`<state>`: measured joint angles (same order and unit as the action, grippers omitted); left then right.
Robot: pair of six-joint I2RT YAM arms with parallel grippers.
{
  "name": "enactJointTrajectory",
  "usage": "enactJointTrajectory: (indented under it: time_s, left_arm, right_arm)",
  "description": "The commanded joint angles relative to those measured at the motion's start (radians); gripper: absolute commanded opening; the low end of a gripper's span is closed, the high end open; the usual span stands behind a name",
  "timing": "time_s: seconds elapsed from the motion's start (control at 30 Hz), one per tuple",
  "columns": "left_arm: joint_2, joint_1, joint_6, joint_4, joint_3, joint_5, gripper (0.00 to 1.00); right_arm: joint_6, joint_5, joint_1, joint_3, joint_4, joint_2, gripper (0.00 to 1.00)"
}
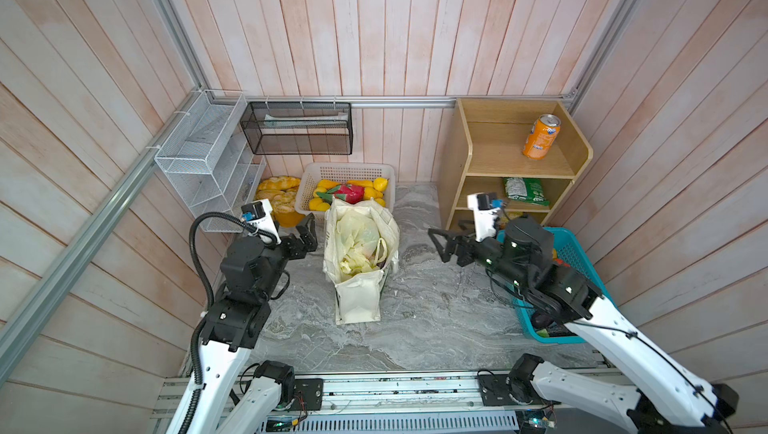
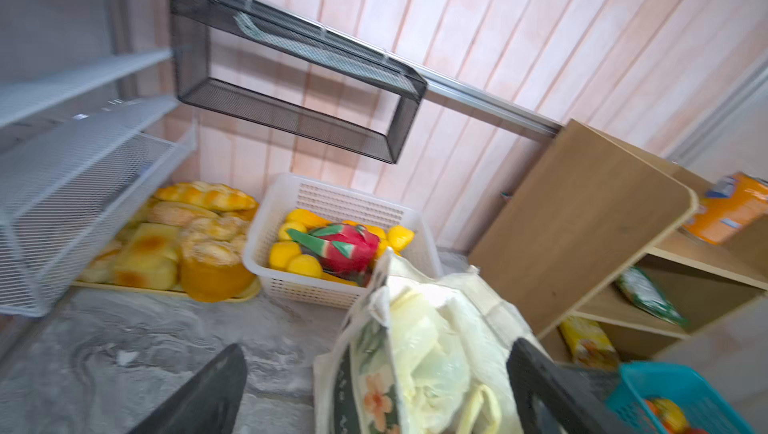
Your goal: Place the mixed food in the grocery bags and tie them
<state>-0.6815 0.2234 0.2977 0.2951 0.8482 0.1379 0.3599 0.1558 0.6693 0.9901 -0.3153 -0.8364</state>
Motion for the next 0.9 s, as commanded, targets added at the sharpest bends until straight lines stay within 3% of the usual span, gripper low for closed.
enactJointTrajectory:
  time_s: [0.0, 0.1, 0.2, 0.37, 0.53, 0.67, 0.73, 0.87]
  left_arm:
    - [0.041, -0.003, -0.114, -0.089, -0.133, 0.198, 1.0]
    - [0.042, -0.002, -0.137, -0.194, -0.249, 0.259, 1.0]
    - [0.009, -0.004, -0.184, -0.389, -0.371, 0.258, 1.0]
    - [-0.141, -0.02, -0.215, -0.718, -0.516, 0.265, 1.0]
    - [-0.362, -0.084, -0.246, -1.005, -0.625, 0.204, 1.0]
    - [-0.519, -0.171, -0.212, -1.226, -0.684, 0.133, 1.0]
    - [-0.576, -0.229, -0.167, -1.258, -0.66, 0.033, 1.0]
    - [-0.735, -0.268, -0.207, -1.341, -0.593, -0.076, 1.0]
  right_arm:
    - [-0.043, 0.201, -0.143, -0.208, 0.184, 0.126, 0.98]
    - [-0.075, 0.277, -0.268, -0.418, 0.369, 0.23, 0.98]
    - [-0.1, 0.311, -0.376, -0.563, 0.519, 0.236, 0.98]
    - [-0.07, 0.328, -0.529, -0.653, 0.608, 0.056, 0.98]
    - [-0.118, 0.381, -0.574, -0.72, 0.824, -0.165, 0.98]
    - [-0.201, 0.297, -0.584, -0.788, 1.071, -0.287, 0.98]
    - [-0.228, 0.256, -0.603, -0.824, 1.223, -0.341, 0.98]
    - [-0.248, 0.072, -0.669, -0.818, 1.352, -0.415, 0.98]
